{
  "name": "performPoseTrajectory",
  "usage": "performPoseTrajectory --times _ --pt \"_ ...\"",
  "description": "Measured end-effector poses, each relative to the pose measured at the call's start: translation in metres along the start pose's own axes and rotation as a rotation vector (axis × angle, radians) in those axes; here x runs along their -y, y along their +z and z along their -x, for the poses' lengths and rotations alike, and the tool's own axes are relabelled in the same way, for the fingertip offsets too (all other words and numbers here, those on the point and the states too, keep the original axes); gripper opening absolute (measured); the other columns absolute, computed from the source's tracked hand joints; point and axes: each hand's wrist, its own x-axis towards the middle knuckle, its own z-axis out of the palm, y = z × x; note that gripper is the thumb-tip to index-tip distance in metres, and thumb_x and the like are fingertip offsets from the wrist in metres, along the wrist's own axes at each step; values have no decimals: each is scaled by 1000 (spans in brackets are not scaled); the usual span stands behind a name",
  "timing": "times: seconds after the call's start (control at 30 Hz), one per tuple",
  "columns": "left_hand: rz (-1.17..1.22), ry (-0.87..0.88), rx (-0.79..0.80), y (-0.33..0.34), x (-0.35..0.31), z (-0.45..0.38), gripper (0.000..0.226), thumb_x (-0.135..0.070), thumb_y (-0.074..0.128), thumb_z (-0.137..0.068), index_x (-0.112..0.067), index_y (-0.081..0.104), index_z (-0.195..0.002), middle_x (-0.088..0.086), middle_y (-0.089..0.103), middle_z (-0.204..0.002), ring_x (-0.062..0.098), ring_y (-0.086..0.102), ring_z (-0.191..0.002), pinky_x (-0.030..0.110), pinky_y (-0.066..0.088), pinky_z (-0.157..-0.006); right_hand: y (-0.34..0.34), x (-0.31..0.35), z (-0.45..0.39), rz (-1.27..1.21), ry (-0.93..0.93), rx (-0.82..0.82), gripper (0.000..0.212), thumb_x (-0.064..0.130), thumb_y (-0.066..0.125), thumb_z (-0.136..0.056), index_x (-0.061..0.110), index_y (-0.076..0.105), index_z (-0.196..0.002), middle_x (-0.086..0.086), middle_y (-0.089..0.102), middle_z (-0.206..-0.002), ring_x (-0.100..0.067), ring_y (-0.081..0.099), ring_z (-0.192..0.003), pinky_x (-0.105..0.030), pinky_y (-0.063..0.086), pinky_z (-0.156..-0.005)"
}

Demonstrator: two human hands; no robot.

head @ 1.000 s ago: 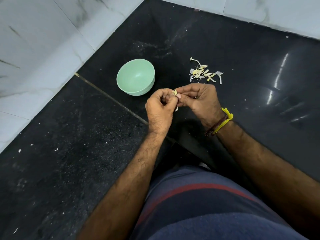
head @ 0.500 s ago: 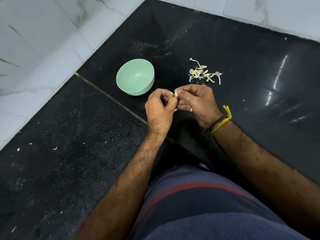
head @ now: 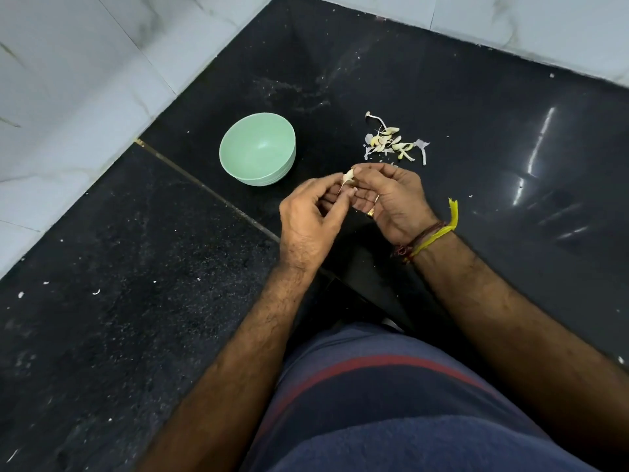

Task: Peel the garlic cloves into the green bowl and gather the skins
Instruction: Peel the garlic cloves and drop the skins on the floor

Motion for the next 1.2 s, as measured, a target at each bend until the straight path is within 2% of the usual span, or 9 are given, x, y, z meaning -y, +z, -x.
performPoseTrajectory --times 0.1,0.2,0.37,0.53,0.63,0.8,0.97,1.1,1.2 --pt "-42 50 -4 0 2 -1 20 -13 76 -87 -5 77 -105 3 73 -88 13 69 -75 35 60 -71 -1 0 0 81 -35 -11 7 -2 65 -90 4 69 -91 -11 72 -79 -20 70 -68 -31 60 -66" --pt "-134 59 38 -1 -1 -2 20 -12 71 -86 -7 77 -104 3 73 -88 15 67 -76 36 59 -72 -2 0 0 210 -86 -3 11 -1 66 -90 0 71 -99 -12 72 -81 -18 70 -68 -28 59 -63" --pt "-276 80 71 -2 1 -2 12 -13 68 -88 -8 76 -95 3 71 -87 18 65 -80 40 56 -74 -6 4 1 390 -124 38 11 1 70 -88 -1 71 -99 -12 73 -79 -15 72 -69 -28 61 -65" --pt "-245 51 96 1 -2 1 13 -14 67 -88 -9 75 -97 2 72 -91 18 66 -84 39 56 -79 -8 8 0 409 -74 16 5 4 73 -86 1 72 -91 -12 73 -73 -18 72 -66 -26 59 -60" --pt "-238 18 120 -1 -3 3 13 -14 68 -85 -12 77 -94 -1 73 -87 15 66 -79 35 57 -76 -8 5 1 375 -39 -8 3 3 74 -85 3 72 -84 -10 73 -67 -19 72 -64 -29 61 -61" --pt "-253 -32 193 -4 -2 3 11 -17 70 -84 -13 77 -92 -2 71 -82 13 64 -72 37 58 -70 -11 4 1 405 12 -30 5 6 76 -84 3 72 -85 -11 74 -70 -19 73 -66 -30 61 -62" --pt "-346 60 135 -4 3 3 11 -17 67 -89 -9 74 -92 5 70 -82 20 63 -71 38 56 -67 -12 5 1 511 -40 70 15 5 75 -84 -2 72 -96 -17 74 -81 -19 73 -69 -29 62 -66" --pt "-422 167 82 -4 7 6 12 -14 66 -87 -5 71 -81 6 63 -69 21 57 -62 35 52 -60 -13 9 0 654 -148 157 14 0 73 -84 -9 70 -95 -22 71 -78 -17 69 -61 -25 60 -60" --pt "-400 214 79 -4 10 8 10 -8 68 -83 -2 70 -75 5 62 -64 22 56 -58 36 52 -58 -18 16 -2 702 -117 254 15 -2 72 -84 -10 70 -96 -25 70 -79 -17 69 -60 -26 60 -59"
